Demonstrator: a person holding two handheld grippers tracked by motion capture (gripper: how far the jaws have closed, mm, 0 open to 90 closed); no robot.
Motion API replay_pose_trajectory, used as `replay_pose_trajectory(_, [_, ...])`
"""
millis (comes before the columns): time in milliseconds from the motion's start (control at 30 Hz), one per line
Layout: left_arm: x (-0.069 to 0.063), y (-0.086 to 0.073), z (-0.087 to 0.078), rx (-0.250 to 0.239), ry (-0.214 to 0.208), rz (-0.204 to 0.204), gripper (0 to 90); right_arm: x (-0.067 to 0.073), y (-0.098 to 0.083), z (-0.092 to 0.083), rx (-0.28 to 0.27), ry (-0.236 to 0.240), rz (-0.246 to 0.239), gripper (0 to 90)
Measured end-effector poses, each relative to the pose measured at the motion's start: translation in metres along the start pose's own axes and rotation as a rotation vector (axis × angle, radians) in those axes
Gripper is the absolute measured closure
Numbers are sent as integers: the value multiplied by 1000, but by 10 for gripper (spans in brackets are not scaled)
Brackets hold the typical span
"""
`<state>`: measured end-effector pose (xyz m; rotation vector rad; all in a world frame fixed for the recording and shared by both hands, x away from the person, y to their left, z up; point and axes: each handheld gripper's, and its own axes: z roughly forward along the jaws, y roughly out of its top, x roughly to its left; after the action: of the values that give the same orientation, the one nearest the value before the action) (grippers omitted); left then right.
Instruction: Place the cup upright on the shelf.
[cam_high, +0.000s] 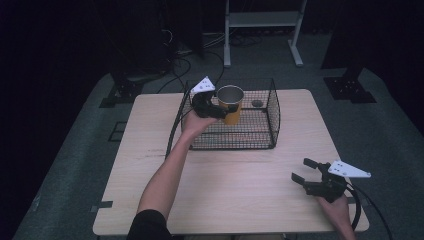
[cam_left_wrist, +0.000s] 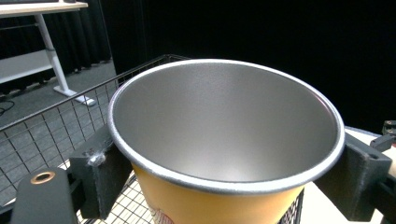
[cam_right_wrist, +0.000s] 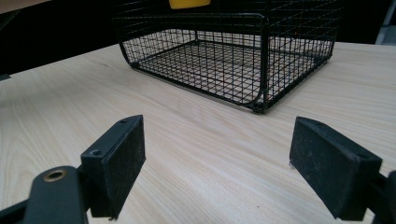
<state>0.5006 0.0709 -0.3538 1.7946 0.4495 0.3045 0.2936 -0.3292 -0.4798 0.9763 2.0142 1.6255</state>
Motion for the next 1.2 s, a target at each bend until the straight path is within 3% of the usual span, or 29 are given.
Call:
replay_pose_trajectory(267, [3, -7, 11, 19, -5, -1, 135, 0, 0, 0, 0, 2, -1, 172])
replay_pose_trajectory(600, [4, -15, 25, 87, 6, 52, 135, 0, 0, -1, -7, 4, 4, 172])
replay_pose_trajectory(733, [9, -18, 30, 97, 0, 26, 135, -1, 0, -1, -8, 6, 7, 172])
replay_pose_trajectory(1067, [19, -16, 44, 140, -11, 33, 135, -2, 0, -1, -17, 12, 16, 172])
replay_pose_trajectory(1200, [25, -19, 48, 149, -6, 10, 135, -2, 0, -2, -19, 14, 20, 172])
